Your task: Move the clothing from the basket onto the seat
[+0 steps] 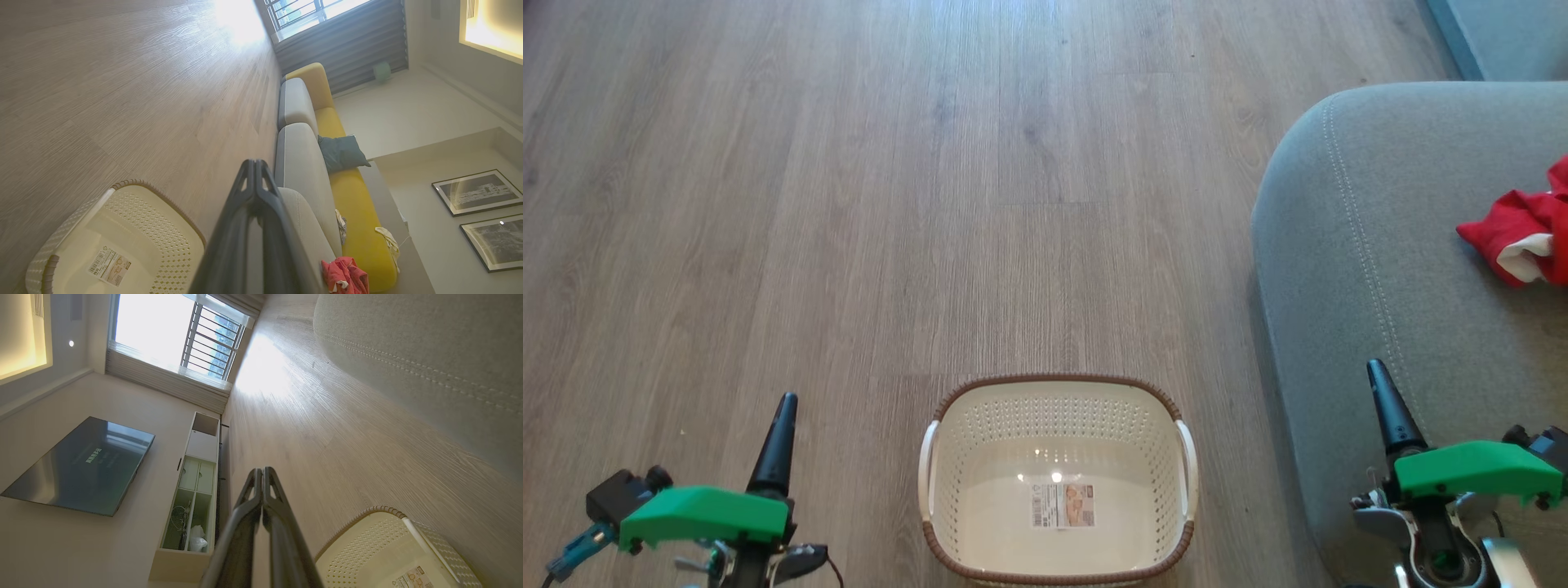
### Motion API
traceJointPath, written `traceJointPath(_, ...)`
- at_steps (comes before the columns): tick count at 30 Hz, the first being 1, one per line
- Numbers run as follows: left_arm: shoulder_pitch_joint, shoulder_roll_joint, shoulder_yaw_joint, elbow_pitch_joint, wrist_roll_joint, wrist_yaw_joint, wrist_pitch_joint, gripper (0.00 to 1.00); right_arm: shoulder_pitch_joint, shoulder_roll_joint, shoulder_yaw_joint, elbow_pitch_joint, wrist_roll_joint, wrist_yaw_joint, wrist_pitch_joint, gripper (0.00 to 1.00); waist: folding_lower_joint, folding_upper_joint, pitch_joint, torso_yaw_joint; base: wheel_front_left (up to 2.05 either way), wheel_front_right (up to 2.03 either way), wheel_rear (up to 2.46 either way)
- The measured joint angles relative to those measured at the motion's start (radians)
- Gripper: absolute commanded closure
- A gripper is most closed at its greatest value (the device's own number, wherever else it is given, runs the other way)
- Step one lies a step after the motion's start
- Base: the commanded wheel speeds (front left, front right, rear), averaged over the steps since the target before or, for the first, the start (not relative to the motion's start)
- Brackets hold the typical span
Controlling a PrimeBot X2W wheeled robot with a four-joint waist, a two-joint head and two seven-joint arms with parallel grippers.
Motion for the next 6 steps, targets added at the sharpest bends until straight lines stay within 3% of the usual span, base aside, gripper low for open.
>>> traceJointPath(6,-0.010,0.000,0.011,0.000,-0.078,0.000,0.018,1.00,0.000,0.000,-0.013,-0.002,0.077,0.000,0.021,1.00,0.0000,0.0000,-0.002,-0.006,0.00,0.00,0.00)
